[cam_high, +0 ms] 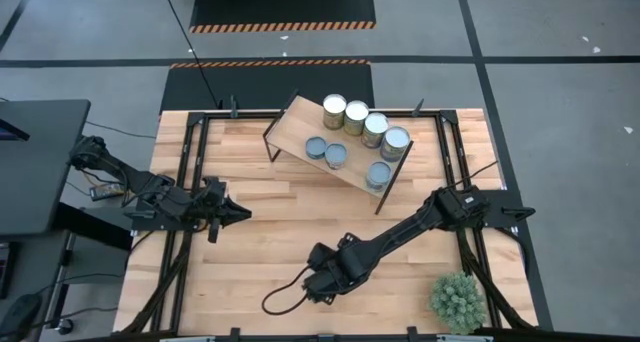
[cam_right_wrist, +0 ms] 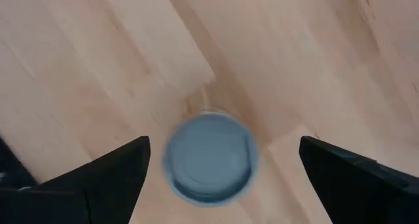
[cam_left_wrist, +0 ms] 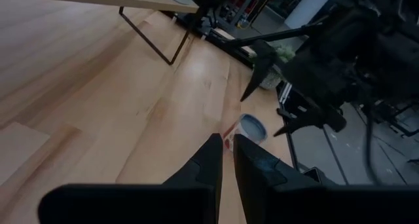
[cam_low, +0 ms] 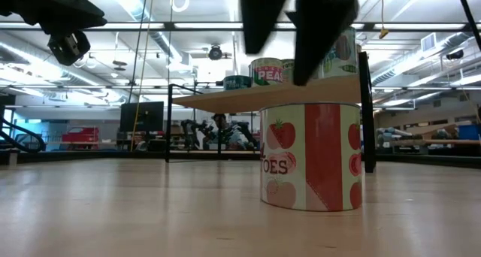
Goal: Pick and place cans onto a shelf
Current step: Put the canned tomatoes on the shelf
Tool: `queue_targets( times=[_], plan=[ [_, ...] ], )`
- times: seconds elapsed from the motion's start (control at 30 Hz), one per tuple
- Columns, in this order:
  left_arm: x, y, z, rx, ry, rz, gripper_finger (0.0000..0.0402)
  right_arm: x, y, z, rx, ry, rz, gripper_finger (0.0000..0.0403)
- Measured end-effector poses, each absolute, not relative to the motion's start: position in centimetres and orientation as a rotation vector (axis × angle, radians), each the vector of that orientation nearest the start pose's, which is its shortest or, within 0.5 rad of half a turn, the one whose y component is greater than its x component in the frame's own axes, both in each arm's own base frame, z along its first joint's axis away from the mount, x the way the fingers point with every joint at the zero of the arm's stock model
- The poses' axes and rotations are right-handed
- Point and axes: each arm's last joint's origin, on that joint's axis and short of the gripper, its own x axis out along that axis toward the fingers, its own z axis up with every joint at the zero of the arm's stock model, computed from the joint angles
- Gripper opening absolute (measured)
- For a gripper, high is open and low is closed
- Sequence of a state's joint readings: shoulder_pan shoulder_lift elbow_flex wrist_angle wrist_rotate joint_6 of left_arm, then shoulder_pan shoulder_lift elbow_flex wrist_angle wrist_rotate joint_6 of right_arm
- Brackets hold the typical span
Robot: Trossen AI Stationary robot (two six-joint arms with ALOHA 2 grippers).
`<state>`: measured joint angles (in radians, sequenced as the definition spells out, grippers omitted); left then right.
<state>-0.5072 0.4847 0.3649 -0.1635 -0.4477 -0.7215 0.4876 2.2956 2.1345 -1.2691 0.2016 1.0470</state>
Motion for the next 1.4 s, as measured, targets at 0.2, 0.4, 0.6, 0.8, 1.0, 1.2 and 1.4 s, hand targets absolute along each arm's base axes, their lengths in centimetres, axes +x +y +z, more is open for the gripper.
queue_targets(
  times=[0.2,0.4,0.6,0.8,1.0,1.2,1.4],
  plan=[
    [11.7,-5.1,23.0,-0.589,0.261,0.035,0.0043,40.8,21.1,21.6,0.465,1.301,-0.538,0.0399],
    [11.7,-5.1,23.0,-0.624,0.266,0.042,0.0043,41.0,21.1,21.3,0.587,1.3,-0.581,0.0399],
    [11.7,-5.1,23.0,-0.642,0.266,0.044,0.0043,41.2,21.1,20.9,0.605,1.269,-0.588,0.0399],
    [11.7,-5.1,23.0,-0.642,0.266,0.044,0.0043,41.0,21.2,19.6,0.603,1.313,-0.572,0.0399],
    [11.7,-5.1,23.0,-0.642,0.266,0.044,0.0043,40.8,21.2,18.6,0.605,1.343,-0.567,0.0399],
    [11.7,-5.1,23.0,-0.64,0.267,0.044,0.0043,40.7,21.2,17.4,0.592,1.353,-0.545,0.0398],
    [11.7,-5.0,22.8,-0.635,0.279,0.05,0.0043,40.7,20.9,16.1,0.624,1.372,-0.535,0.0386]
  ],
)
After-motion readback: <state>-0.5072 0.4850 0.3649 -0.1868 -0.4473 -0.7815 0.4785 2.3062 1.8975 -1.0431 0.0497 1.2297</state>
